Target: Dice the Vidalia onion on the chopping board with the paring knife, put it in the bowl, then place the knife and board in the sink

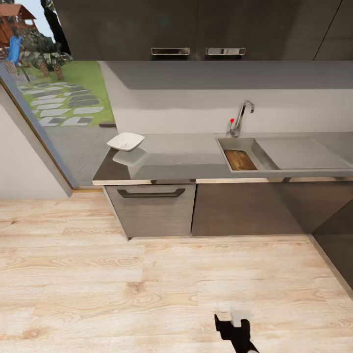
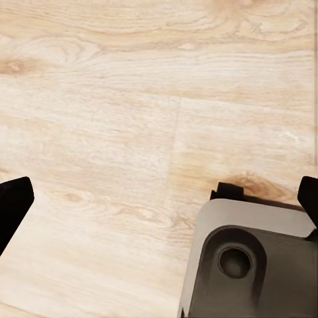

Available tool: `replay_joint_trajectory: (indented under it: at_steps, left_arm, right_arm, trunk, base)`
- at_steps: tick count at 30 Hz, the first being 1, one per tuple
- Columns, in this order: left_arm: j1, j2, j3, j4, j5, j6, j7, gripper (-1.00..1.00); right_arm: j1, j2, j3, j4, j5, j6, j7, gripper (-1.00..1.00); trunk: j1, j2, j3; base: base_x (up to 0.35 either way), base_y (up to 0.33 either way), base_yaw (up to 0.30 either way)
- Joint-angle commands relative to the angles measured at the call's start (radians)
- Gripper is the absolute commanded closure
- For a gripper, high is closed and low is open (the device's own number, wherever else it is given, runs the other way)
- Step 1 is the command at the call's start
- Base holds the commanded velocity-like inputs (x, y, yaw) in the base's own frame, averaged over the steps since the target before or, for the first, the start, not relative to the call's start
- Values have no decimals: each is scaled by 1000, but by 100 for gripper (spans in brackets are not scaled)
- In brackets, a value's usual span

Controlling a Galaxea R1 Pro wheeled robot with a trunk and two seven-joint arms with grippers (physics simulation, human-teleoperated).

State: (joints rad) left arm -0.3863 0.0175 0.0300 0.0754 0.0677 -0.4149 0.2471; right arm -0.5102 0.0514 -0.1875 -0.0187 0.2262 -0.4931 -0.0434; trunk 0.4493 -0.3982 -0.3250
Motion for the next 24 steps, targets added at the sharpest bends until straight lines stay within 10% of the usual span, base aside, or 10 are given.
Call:
replay_joint_trajectory:
  at_steps: [1,6,24]
  left_arm:
    - [-2,-6,2,4,6,-8,-3,-100]
    - [-2,-29,2,2,2,-8,-1,-100]
    - [-2,-45,0,0,3,-18,-9,-100]
  right_arm:
    - [52,8,-8,1,17,-59,8,-100]
    - [121,12,-10,2,25,-196,105,-100]
    - [127,8,-12,0,25,-210,112,-100]
  trunk:
    - [1,-2,-1]
    - [1,-2,-1]
    - [1,-2,14]
  base:
    - [0,0,0]
    - [0,0,0]
    - [0,0,0]
